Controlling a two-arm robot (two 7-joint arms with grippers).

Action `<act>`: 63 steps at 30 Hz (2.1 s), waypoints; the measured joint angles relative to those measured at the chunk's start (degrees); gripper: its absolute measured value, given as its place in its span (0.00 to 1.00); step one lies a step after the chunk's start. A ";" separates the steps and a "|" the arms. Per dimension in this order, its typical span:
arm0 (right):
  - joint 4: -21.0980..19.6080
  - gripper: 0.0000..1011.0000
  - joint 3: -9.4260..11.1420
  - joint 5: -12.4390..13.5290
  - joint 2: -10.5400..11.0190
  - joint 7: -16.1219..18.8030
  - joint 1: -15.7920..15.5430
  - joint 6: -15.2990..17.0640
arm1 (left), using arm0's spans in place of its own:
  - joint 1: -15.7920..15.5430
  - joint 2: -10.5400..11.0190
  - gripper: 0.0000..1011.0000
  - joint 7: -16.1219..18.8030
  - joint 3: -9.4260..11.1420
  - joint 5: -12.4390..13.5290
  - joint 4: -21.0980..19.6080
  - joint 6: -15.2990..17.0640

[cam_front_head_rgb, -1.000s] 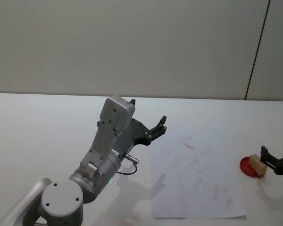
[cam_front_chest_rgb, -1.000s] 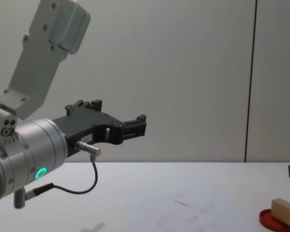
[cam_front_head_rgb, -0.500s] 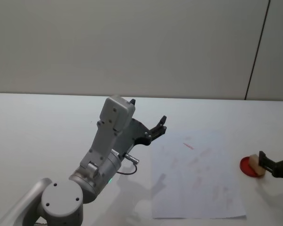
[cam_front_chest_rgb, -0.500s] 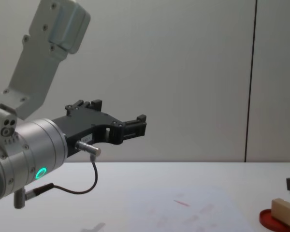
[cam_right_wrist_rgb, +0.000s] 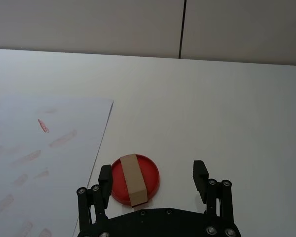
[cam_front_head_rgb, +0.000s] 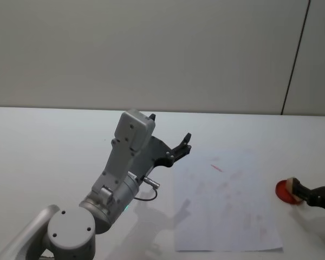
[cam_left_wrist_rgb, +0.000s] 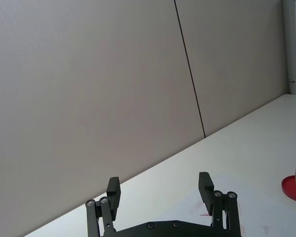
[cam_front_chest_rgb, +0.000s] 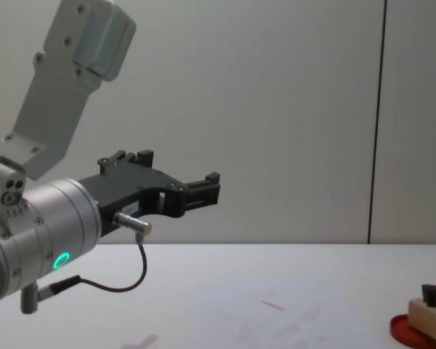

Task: Use the one hand to pick up the stamp and affix it onto the A4 paper.

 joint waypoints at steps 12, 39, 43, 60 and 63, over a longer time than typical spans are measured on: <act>3.12 0.99 -0.41 -1.43 -0.95 0.92 1.65 0.30 | 0.00 0.00 0.99 0.00 0.00 0.00 0.00 0.00; 7.60 0.99 -1.03 -3.28 -2.70 2.03 4.42 0.60 | 0.00 0.00 0.99 0.00 0.00 0.00 0.00 0.00; 7.82 0.94 -1.05 -3.30 -2.81 2.07 4.57 0.63 | 0.00 0.00 0.99 0.00 0.00 0.00 0.00 0.00; 8.26 0.47 -1.10 -3.34 -3.01 2.19 4.86 0.73 | 0.00 0.00 0.99 0.00 0.00 0.00 0.00 0.00; 8.28 0.36 -1.10 -3.34 -3.02 2.20 4.88 0.73 | 0.00 0.00 0.99 0.00 0.00 0.00 0.00 0.00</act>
